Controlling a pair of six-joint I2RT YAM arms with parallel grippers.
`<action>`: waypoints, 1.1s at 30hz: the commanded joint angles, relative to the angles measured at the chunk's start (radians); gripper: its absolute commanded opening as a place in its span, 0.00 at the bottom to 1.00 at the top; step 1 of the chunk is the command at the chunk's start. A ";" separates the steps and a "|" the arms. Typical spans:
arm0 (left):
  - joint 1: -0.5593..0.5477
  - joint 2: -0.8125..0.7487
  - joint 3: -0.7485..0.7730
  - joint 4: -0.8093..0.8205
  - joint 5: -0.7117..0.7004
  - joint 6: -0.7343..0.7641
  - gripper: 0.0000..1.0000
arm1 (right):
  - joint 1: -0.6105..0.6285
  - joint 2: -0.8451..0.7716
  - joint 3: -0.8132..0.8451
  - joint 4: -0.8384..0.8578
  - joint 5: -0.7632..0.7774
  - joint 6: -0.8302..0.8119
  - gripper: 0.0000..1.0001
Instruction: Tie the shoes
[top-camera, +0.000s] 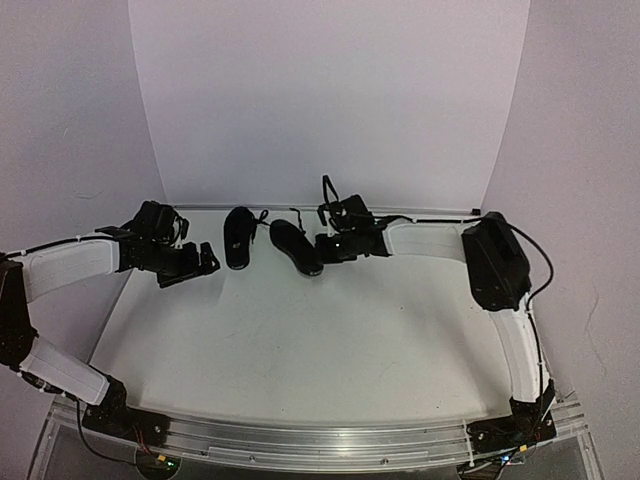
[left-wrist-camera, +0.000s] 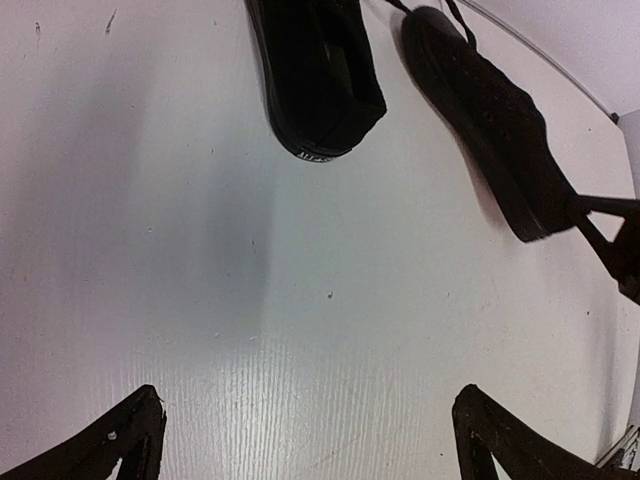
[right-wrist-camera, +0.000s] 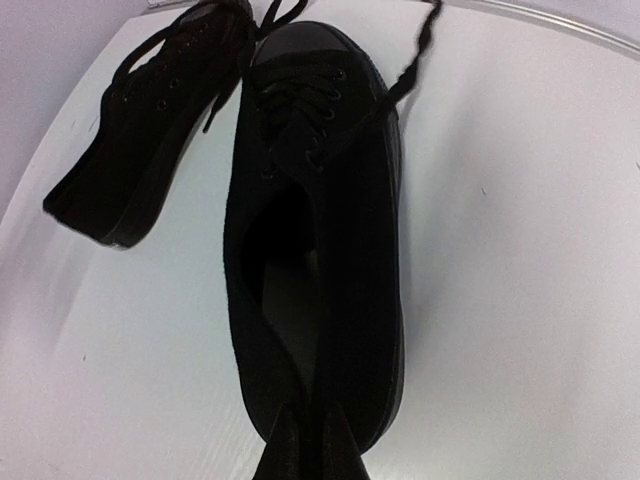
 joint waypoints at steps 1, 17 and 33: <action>-0.004 -0.016 0.037 0.009 0.049 0.030 1.00 | 0.064 -0.306 -0.322 0.125 0.111 0.146 0.00; -0.031 -0.013 -0.060 0.113 0.276 0.097 1.00 | 0.470 -0.736 -0.876 0.177 0.234 0.450 0.51; -0.045 0.358 0.409 -0.031 -0.036 0.360 0.98 | 0.244 -0.681 -0.784 0.103 0.270 0.276 0.77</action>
